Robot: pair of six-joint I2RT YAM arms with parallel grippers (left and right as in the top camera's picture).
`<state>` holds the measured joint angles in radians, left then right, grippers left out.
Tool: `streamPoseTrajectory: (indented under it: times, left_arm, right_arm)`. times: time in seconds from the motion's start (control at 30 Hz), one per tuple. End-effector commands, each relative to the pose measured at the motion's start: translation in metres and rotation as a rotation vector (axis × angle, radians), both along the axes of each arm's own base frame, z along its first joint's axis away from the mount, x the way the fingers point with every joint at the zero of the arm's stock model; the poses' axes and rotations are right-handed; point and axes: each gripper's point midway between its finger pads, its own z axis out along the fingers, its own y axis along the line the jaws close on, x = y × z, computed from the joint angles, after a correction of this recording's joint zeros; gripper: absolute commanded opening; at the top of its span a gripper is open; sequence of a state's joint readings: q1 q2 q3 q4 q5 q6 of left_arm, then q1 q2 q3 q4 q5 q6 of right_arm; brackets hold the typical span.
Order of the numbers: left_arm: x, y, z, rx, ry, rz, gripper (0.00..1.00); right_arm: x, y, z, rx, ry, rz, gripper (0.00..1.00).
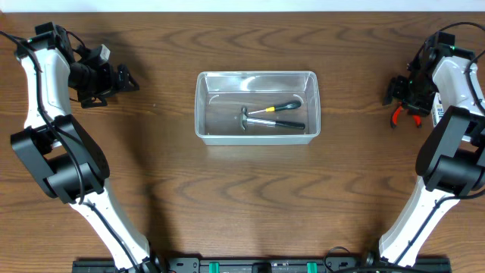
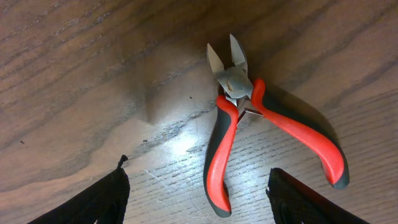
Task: Pack container
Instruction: 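Close the right gripper on the pliers' handles near the joint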
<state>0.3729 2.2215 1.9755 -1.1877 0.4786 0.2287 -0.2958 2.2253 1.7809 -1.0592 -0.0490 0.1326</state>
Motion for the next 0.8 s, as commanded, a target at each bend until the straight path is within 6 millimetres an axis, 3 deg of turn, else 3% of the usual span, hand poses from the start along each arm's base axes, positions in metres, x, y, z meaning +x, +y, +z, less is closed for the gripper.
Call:
streamPoseTrajectory:
  times: [0.0, 0.77]
  left_arm:
    - [0.0037, 0.0032, 0.0178, 0.022, -0.043, 0.001, 0.98]
    - [0.0036, 0.0032, 0.0177, 0.022, -0.043, 0.001, 0.98]
  right_arm:
    - [-0.0018, 0.0038, -0.0105, 0.0, 0.022, 0.009, 0.72]
    - [0.0002, 0.0063, -0.0175, 0.005, 0.023, 0.072, 0.76]
